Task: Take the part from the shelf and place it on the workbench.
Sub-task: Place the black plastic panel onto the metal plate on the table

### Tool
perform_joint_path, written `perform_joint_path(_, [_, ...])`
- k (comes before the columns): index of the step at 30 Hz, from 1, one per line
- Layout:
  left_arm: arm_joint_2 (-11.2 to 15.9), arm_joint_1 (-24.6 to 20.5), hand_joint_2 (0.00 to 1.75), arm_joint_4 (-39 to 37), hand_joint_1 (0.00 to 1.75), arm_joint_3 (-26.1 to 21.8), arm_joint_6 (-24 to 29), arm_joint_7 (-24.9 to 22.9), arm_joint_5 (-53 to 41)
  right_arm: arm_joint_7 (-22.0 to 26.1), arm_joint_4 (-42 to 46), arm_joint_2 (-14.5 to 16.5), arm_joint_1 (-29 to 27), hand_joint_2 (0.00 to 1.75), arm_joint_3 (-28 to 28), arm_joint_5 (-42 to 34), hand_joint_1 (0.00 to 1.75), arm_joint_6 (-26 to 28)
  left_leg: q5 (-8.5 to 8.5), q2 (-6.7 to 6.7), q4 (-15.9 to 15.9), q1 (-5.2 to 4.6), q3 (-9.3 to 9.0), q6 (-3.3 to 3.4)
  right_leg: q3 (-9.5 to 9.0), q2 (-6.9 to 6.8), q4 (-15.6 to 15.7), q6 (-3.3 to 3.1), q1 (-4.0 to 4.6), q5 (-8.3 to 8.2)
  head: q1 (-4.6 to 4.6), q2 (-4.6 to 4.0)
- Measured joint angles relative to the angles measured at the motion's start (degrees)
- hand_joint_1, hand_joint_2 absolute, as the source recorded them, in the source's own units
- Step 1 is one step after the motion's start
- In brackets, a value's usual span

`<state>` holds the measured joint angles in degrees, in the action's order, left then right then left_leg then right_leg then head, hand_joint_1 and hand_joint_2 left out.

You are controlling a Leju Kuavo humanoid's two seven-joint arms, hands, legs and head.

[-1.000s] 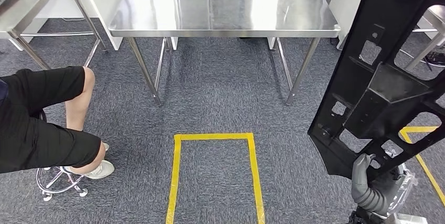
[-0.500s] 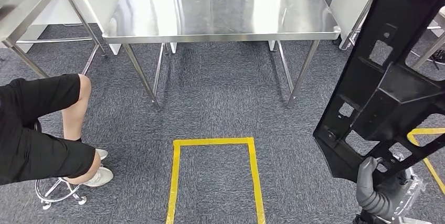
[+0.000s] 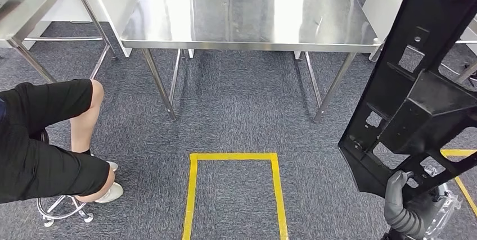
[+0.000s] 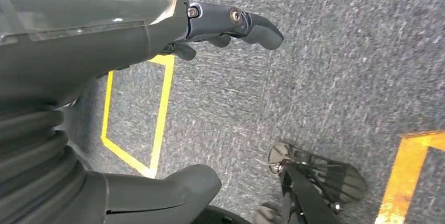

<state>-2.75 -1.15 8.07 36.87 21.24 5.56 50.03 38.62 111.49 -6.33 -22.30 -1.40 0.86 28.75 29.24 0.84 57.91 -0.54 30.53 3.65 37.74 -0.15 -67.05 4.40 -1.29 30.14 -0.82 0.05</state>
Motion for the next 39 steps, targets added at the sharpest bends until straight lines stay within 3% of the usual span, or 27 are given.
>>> perform_joint_path(1, [0.0, -0.01, 1.75, -0.01, 0.0, 0.03, 0.0, -0.01, 0.0, 0.0, 0.0, -0.05, -0.06, 1.75, -0.05, -0.06, 1.75, 0.01, 0.51, 0.14, 0.06, -0.15, -0.38, -0.23, -1.48, 0.01, 3.83, 0.0, 0.12, -1.9, -0.01, -0.01])
perform_joint_path(3, [0.0, -0.04, 1.75, -0.02, 0.0, 0.1, 0.0, -0.02, 0.01, 0.0, 0.02, -0.25, -0.22, 1.75, -0.09, -0.27, 1.75, -0.01, 1.38, 0.29, 0.1, -0.41, -0.74, -0.77, -3.39, 0.05, 7.84, -0.94, 0.36, -3.55, -0.04, -0.01])
perform_joint_path(5, [0.04, -0.08, 1.75, -0.02, 0.0, 0.11, 0.01, -0.03, 0.04, 0.0, 0.05, -0.45, -0.4, 1.75, -0.1, -0.46, 1.75, -0.01, 1.91, 0.3, -0.02, -0.42, -1.05, -1.3, -3.86, 0.12, 8.09, -2.09, 0.42, -3.46, -0.09, -0.01])
perform_joint_path(7, [0.18, -0.11, 1.75, -0.02, 0.0, 0.11, 0.04, -0.03, 0.08, 0.0, 0.08, -0.56, -0.52, 1.75, -0.1, -0.53, 1.75, -0.01, 2.78, 0.16, 1.06, -0.24, -0.89, -1.92, -4.28, 0.16, 8.3, -2.79, 0.01, -3.27, -0.12, 0.01])
perform_joint_path(9, [0.3, -0.13, 1.75, -0.02, 0.0, 0.11, 0.05, -0.02, 0.09, 0.0, 0.09, -0.6, -0.57, 1.75, -0.08, -0.51, 1.75, 0.01, 5.48, -0.1, 6.51, 0.1, 1.79, -2.69, -4.88, 0.1, 8.44, -3.49, -0.36, -2.85, -0.16, 0.01])
perform_joint_path(11, [0.31, -0.11, 1.75, -0.02, 0.0, 0.13, 0.03, -0.01, 0.09, 0.0, 0.08, -0.61, -0.57, 1.75, -0.07, -0.47, 1.75, 0.12, 8.24, -0.34, 14.3, 0.57, 6.65, -3.32, -5.33, 0.03, 8.43, -3.89, -0.38, -2.33, -0.18, 0.0])
perform_joint_path(12, [0.32, -0.07, 1.75, -0.02, 0.0, 0.14, 0.02, 0.01, 0.09, 0.0, 0.08, -0.62, -0.6, 1.75, -0.06, -0.43, 1.75, 0.23, 8.31, -0.42, 16.56, 0.77, 8.5, -3.51, -5.58, 0.03, 8.43, -3.91, -0.39, -2.07, -0.19, 0.01])
perform_joint_path(13, [0.34, -0.03, 1.75, -0.02, 0.0, 0.15, -0.01, 0.03, 0.11, 0.0, 0.08, -0.62, -0.66, 1.75, -0.05, -0.39, 1.75, 0.37, 7.09, -0.48, 16.61, 0.93, 9.28, -3.6, -5.95, 0.08, 8.43, -3.82, -0.42, -1.76, -0.19, 0.01])
perform_joint_path(15, [0.5, 0.02, 1.75, -0.02, 0.0, 0.16, -0.07, 0.2, 0.26, 0.0, 0.08, -0.63, -0.78, 1.75, -0.03, -0.33, 1.75, 0.74, 1.97, -0.65, 10.47, 1.12, 7.49, -3.5, -7.01, 0.16, 8.44, -3.49, -0.51, -1.02, -0.19, 0.01])
perform_joint_path(17, [0.74, -0.02, 1.75, -0.03, 0.0, 0.16, -0.18, 0.43, 0.53, 0.0, 0.09, -0.68, -0.79, 1.75, 0.08, -0.27, 1.75, 1.18, -1.31, -0.81, 3.63, 0.93, 4.73, -2.95, -7.76, 0.19, 8.57, -2.86, -0.38, -0.17, -0.15, 0.01])
perform_joint_path(18, [0.83, -0.02, 1.75, -0.04, 0.0, 0.16, -0.25, 0.62, 0.73, 0.0, 0.1, -0.77, -0.7, 1.75, 0.33, -0.19, 1.75, 1.56, -1.62, -0.81, 1.94, 0.72, 4.03, -2.56, -7.94, 0.18, 8.79, -2.47, -0.31, 0.13, -0.14, 0.0])
perform_joint_path(21, [1.0, 0.03, 1.75, -0.04, 0.0, 0.11, -0.19, 1.24, 1.73, 0.0, 0.08, -1.18, 0.22, 1.75, 2.66, 0.53, 1.75, 4.02, -1.18, -0.66, 0.87, 0.44, 3.17, -1.12, -8.78, 0.21, 8.42, -1.02, -0.27, -0.05, -0.1, 0.01])
perform_joint_path(23, [1.03, -0.02, 1.75, -0.04, 0.0, 0.01, 0.49, 1.27, 2.54, 0.0, 0.02, -1.65, 1.71, 1.75, 5.71, 1.54, 1.75, 6.34, -1.22, -0.67, 0.5, 0.55, 1.99, -0.31, -8.07, 0.19, 6.19, -0.78, -0.24, 0.96, -0.01, 0.01])
perform_joint_path(25, [0.89, -0.27, 1.75, -0.04, 0.0, -0.16, 1.59, 0.86, 3.27, 0.0, -0.17, -2.15, 3.32, 1.75, 9.2, 2.4, 1.75, 7.64, -1.02, -0.65, 0.41, 0.47, 1.36, 0.16, -4.65, 0.15, 0.23, -1.29, -0.2, 3.53, 0.08, 0.0])
perform_joint_path(27, [0.48, -0.44, 1.75, -0.04, 0.0, -0.37, 2.72, 0.21, 4.09, 0.0, -0.68, -2.48, 4.55, 1.75, 12.39, 2.85, 1.75, 7.46, -0.58, -0.5, 0.43, 0.29, 1.01, 0.36, -0.41, 0.16, -5.75, -1.35, -0.15, 5.31, 0.09, 0.01])
perform_joint_path(28, [0.26, -0.46, 1.75, -0.04, 0.0, -0.45, 3.16, -0.04, 4.44, 0.0, -1.01, -2.56, 5.06, 1.75, 13.7, 3.01, 1.75, 7.13, -0.28, -0.36, 0.43, 0.24, 0.69, 0.36, 0.65, 0.16, -6.34, -1.01, -0.14, 4.98, 0.09, 0.0])
perform_joint_path(29, [0.04, -0.48, 1.75, -0.04, 0.0, -0.57, 3.56, -0.23, 4.77, 0.0, -1.34, -2.6, 5.58, 1.75, 14.79, 3.13, 1.75, 6.64, 0.08, -0.2, 0.44, 0.21, 0.22, 0.28, 0.63, 0.15, -4.66, -0.52, -0.14, 3.57, 0.09, 0.01])
perform_joint_path(31, [-0.21, -0.51, 1.75, -0.04, 0.0, -0.91, 4.11, -0.46, 5.23, 0.0, -1.95, -2.6, 6.62, 1.75, 16.29, 3.32, 1.75, 5.63, 0.89, 0.04, 0.42, 0.2, -0.81, -0.06, -1.53, 0.14, 2.49, 0.11, -0.11, -0.86, 0.08, 0.01])
perform_joint_path(33, [-0.37, -0.65, 1.75, -0.04, 0.0, -1.26, 4.54, -0.62, 5.5, 0.0, -2.69, -2.51, 7.63, 1.75, 17.37, 3.51, 1.75, 4.66, 1.69, 0.16, 0.33, 0.12, -1.51, -0.68, -3.04, -0.06, 7.07, -0.75, 0.24, -2.66, 0.08, 0.01])
perform_joint_path(35, [-0.5, -0.79, 1.75, -0.03, 0.0, -1.49, 4.9, -0.74, 5.74, 0.0, -3.36, -2.32, 8.36, 1.75, 18.1, 3.78, 1.75, 3.75, 2.07, 0.14, 0.54, 0.03, -2.14, -1.44, -3.27, -0.12, 7.75, -2.14, 0.55, -2.41, 0.09, 0.0])
perform_joint_path(37, [-0.57, -0.87, 1.75, -0.02, 0.0, -1.7, 5.11, -0.87, 6.0, 0.0, -3.92, -1.93, 9.0, 1.75, 18.57, 4.09, 1.75, 2.82, 2.65, -0.03, 1.45, 0.13, -2.41, -2.14, -4.35, 0.09, 8.06, -2.96, 0.11, -2.65, 0.08, 0.0])
perform_joint_path(39, [-0.6, -0.98, 1.75, -0.02, 0.0, -1.84, 5.17, -0.97, 6.1, 0.0, -4.43, -1.5, 9.76, 1.75, 18.89, 4.26, 1.75, 2.2, 4.63, -0.26, 5.0, 0.36, -0.68, -2.8, -5.6, 0.16, 8.18, -3.59, -0.28, -2.28, -0.01, 0.01])
